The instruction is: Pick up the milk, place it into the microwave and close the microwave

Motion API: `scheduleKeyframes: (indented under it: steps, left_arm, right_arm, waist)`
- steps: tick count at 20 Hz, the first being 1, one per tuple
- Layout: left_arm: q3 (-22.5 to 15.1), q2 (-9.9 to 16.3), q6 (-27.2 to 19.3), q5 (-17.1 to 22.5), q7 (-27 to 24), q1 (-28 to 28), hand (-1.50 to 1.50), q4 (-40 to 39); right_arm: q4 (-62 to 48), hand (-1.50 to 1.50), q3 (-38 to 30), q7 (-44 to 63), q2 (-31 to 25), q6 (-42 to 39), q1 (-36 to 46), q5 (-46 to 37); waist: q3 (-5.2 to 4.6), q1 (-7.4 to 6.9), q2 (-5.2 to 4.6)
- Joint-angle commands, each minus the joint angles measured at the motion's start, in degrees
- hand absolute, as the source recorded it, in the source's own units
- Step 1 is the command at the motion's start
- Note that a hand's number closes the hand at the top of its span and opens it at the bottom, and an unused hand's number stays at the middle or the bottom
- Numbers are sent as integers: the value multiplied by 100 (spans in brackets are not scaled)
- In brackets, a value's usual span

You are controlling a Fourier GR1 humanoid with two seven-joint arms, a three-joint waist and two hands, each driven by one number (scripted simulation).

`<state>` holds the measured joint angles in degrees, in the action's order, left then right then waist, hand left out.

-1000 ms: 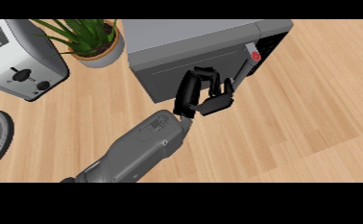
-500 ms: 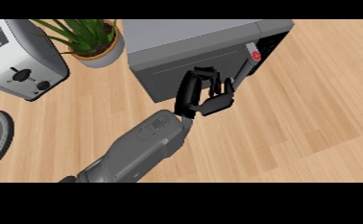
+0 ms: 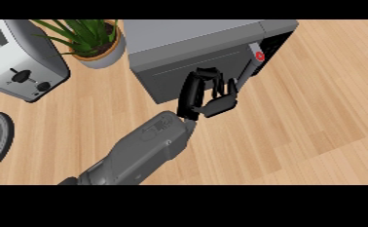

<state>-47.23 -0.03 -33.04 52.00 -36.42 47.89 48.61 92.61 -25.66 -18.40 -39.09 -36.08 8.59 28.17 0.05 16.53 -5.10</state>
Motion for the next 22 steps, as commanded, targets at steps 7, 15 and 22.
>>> scheduleKeyframes:
  steps: [7, 15, 22]
  left_arm:
    - [287, 3, 84, 276, -94, 600, 150, -551]
    - [176, 3, 130, 461, -213, 700, 150, -526]
    - [93, 3, 125, 609, -282, 781, 150, -623]
  right_arm:
    - [-350, -150, -227, -79, -389, -98, 189, -168]
    - [-853, -150, -220, -89, -397, -305, 390, 151]
    - [-1170, -150, -243, -93, -447, -454, 486, 302]
  waist:
    - [7, 27, -99]
    - [17, -84, -146]
    - [18, -81, -135]
